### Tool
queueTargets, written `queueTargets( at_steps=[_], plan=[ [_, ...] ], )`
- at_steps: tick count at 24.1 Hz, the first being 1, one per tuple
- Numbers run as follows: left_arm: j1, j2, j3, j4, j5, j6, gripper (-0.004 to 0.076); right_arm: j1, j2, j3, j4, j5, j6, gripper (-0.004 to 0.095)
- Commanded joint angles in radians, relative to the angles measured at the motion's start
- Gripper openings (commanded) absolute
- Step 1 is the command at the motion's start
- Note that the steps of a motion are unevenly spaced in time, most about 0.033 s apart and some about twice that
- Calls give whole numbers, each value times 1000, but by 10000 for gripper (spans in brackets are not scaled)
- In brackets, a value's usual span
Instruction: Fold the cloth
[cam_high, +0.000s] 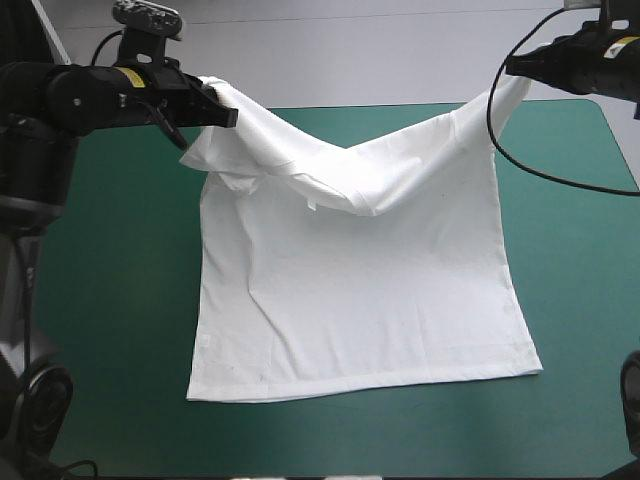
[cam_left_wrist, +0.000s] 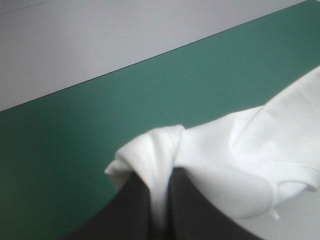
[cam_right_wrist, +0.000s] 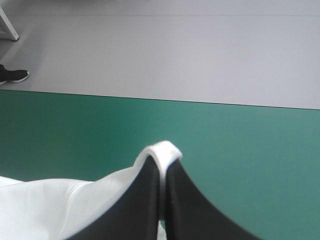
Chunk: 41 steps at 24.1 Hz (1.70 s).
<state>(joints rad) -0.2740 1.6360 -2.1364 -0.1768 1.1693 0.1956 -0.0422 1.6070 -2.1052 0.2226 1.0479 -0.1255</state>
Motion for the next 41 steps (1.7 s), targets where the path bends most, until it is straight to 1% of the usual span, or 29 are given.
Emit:
queueTargets(
  at_steps=[1,2,5,6,7,8,10,12,13,14,15,16,17,18,19,21,23,25,28,29,31,33,35,38,40,41],
  plan=[
    [5,56,-21,-13,-180,27,-9,0,45,-20,25,-129,-38,-15],
    [5,110,-21,-15,-229,34,-9,-1,98,-20,41,-162,-44,-15],
    [5,223,-21,-13,-317,74,-9,-1,205,-20,105,-209,-91,-15],
    [5,276,-21,-11,-377,77,-9,-1,257,-20,125,-233,-105,-15],
    [7,302,-21,-11,-411,77,-9,-1,285,-20,145,-245,-125,-15],
    [16,344,-21,-13,-483,75,-9,-1,338,-20,179,-262,-151,-15],
    [32,400,-21,-18,-558,70,-9,-1,407,-20,208,-263,-169,-15],
    [49,444,-21,-18,-565,70,-9,-1,471,-20,240,-251,-172,-13],
    [60,463,-21,-21,-568,70,-8,-1,508,-20,260,-255,-176,7],
    [63,467,-21,-21,-573,70,-8,-1,526,-22,289,-257,-200,38],
    [68,480,-21,-18,-596,72,3,-5,556,-26,368,-256,-260,140],
    [73,486,-21,-20,-614,72,24,-9,576,-34,397,-253,-273,207],
    [73,493,-21,-20,-632,72,76,-10,598,-44,419,-254,-273,341],
    [73,498,-21,-19,-639,72,114,-11,607,-51,417,-256,-273,423],
    [75,509,-21,-17,-645,72,188,-14,620,-63,416,-256,-273,512],
    [75,519,-21,-17,-645,72,255,-20,627,-66,416,-258,-273,566],
    [78,524,-21,-17,-645,72,307,-35,627,-66,422,-258,-281,565],
    [85,526,-21,-15,-647,74,332,-60,627,-73,449,-250,-290,564],
    [105,523,-28,-14,-644,84,333,-109,625,-108,475,-205,-303,564],
    [110,521,-33,-22,-626,92,333,-127,623,-121,483,-184,-303,564],
    [122,511,-62,-26,-548,92,333,-173,616,-141,514,-125,-303,564],
    [124,492,-83,-26,-476,77,333,-216,601,-143,568,-66,-318,564],
    [125,454,-84,-28,-471,87,337,-266,578,-143,642,-30,-356,564],
    [125,385,-84,-28,-477,104,337,-328,533,-143,759,-22,-389,564],
    [125,345,-84,-28,-437,104,337,-357,494,-143,783,11,-389,564],
    [125,323,-84,-28,-394,104,337,-370,473,-143,776,40,-387,561]
  ],
)
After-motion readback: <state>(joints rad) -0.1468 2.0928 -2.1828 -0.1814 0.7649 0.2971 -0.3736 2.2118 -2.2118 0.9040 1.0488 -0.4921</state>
